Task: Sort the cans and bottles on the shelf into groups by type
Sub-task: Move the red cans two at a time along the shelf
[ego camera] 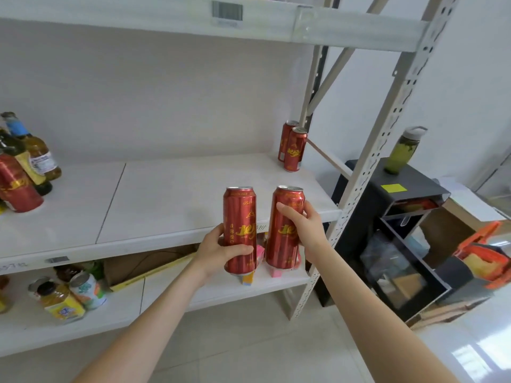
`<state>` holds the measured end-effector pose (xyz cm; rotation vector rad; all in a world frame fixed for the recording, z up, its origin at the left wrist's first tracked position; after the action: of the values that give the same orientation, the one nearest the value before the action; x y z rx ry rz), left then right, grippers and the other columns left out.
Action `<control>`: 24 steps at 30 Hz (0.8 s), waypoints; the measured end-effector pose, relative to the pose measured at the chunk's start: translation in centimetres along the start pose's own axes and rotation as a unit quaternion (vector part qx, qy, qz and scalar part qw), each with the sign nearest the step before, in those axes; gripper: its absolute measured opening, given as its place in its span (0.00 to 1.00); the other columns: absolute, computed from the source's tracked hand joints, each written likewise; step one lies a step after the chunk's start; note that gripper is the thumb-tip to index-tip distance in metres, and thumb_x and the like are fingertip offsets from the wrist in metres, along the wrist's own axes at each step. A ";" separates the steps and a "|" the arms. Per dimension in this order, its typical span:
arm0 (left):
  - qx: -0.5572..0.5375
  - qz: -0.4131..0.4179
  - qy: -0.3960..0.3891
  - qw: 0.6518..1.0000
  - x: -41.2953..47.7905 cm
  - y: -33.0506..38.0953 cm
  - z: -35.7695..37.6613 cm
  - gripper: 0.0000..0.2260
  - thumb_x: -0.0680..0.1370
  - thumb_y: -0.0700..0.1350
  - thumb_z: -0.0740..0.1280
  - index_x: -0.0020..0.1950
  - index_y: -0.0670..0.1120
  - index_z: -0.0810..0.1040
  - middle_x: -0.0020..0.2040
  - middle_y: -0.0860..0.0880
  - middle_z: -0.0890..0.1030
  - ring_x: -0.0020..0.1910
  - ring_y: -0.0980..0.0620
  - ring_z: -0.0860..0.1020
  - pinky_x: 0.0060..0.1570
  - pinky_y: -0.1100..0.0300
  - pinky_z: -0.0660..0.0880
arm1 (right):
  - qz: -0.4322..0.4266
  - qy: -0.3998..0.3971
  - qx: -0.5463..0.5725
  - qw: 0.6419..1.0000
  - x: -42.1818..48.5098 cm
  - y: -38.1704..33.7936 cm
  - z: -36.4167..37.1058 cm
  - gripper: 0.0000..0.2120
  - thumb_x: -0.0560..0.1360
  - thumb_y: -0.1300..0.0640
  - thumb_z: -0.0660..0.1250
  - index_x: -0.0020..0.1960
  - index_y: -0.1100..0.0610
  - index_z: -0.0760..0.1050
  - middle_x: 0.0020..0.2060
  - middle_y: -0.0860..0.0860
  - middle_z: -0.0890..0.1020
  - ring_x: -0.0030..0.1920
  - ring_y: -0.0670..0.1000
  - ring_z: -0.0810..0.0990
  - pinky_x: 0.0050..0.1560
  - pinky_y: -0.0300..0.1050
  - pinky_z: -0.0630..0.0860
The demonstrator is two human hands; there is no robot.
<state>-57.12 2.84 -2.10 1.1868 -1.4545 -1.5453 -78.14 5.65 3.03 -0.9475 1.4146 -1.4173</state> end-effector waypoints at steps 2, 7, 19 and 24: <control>0.010 -0.001 0.001 1.000 1.6 0.3 1.6 0.34 0.55 0.55 0.81 0.60 0.58 0.75 0.53 0.52 0.84 0.52 0.52 0.82 0.52 0.53 0.79 | 0.001 -0.001 -0.002 1.000 1.5 -0.1 -1.8 0.16 0.68 0.46 0.76 0.52 0.43 0.75 0.45 0.44 0.84 0.42 0.43 0.84 0.34 0.36 0.77; 0.020 0.008 -0.002 1.000 6.7 1.2 4.6 0.34 0.54 0.55 0.80 0.59 0.57 0.76 0.51 0.53 0.85 0.50 0.54 0.83 0.45 0.60 0.79 | -0.005 0.010 -0.002 1.000 6.3 0.2 -5.2 0.17 0.68 0.45 0.76 0.54 0.43 0.75 0.48 0.46 0.84 0.48 0.48 0.83 0.40 0.42 0.77; 0.024 -0.002 0.032 0.999 17.0 2.9 6.7 0.32 0.54 0.52 0.81 0.57 0.56 0.78 0.48 0.52 0.85 0.49 0.52 0.84 0.46 0.56 0.80 | -0.001 0.015 -0.005 1.000 18.3 -0.2 -8.1 0.19 0.64 0.43 0.78 0.50 0.39 0.73 0.43 0.39 0.82 0.41 0.40 0.83 0.36 0.35 0.74; 0.026 -0.002 0.051 0.998 20.6 3.3 7.3 0.28 0.58 0.48 0.80 0.56 0.57 0.77 0.49 0.53 0.85 0.49 0.54 0.83 0.46 0.59 0.78 | 0.007 0.018 -0.008 1.000 23.1 -0.4 -8.6 0.19 0.63 0.44 0.79 0.48 0.37 0.73 0.42 0.37 0.81 0.40 0.41 0.82 0.35 0.35 0.73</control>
<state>-71.30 -14.11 -2.43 1.2796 -1.4335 -1.4367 -93.48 -13.61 1.23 -0.9238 1.4585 -1.4218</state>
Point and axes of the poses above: each hand's wrist, its own x-axis towards the middle knuckle, its own z-axis out of the palm, y = z × x, the point moved 4 cm from there along x, towards the middle knuckle
